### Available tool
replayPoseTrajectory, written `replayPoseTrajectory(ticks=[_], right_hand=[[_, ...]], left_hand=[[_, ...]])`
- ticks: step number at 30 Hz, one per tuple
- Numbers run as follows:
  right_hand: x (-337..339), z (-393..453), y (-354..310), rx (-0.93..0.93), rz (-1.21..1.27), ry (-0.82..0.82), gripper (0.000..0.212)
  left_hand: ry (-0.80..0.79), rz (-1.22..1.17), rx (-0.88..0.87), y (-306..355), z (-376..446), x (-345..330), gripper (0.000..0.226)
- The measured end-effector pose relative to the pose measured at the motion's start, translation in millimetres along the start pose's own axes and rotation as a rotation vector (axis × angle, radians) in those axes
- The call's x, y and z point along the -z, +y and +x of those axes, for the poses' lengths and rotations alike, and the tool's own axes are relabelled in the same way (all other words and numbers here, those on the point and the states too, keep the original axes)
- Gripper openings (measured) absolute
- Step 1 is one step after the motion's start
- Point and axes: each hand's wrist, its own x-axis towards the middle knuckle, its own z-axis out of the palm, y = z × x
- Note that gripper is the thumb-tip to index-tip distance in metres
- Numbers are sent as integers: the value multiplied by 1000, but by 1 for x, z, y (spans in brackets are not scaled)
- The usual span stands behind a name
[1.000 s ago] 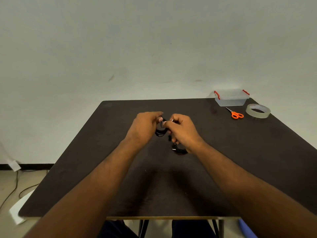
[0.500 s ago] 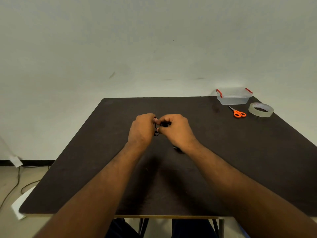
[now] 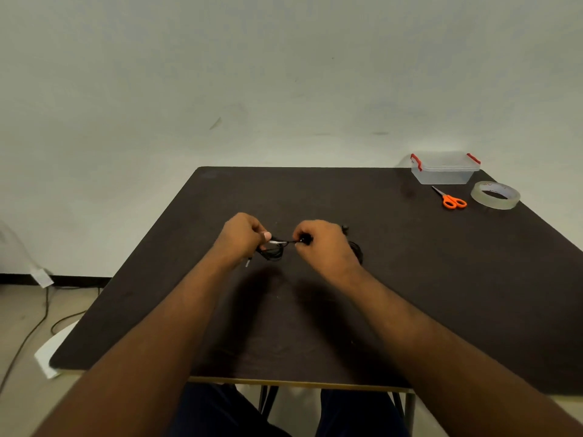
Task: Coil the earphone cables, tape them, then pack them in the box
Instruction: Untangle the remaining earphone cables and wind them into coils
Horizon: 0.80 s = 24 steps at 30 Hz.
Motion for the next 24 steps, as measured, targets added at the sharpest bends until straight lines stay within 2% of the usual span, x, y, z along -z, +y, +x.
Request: replayPoseTrajectory(ticks=[2,8,13,18,24], right_hand=[[-15,-2,-4,53,-110,-66,11],[-39,-5,-2,180,-354,-199,18],[-48,-9,5,145,-283,-120,4],[-55,-9,13,219,-229,-77,41],[-58,-6,17,277,-219,-80,49]], left_hand=[[27,169,-13,-10,2,-1,12],[61,426,-149,-40,-6,-11,19],[90,493,-218,-54,-7,-14,26],[95,458,-232,-57,1,-12,31],[140,472,-253,-53,7,-9,35]])
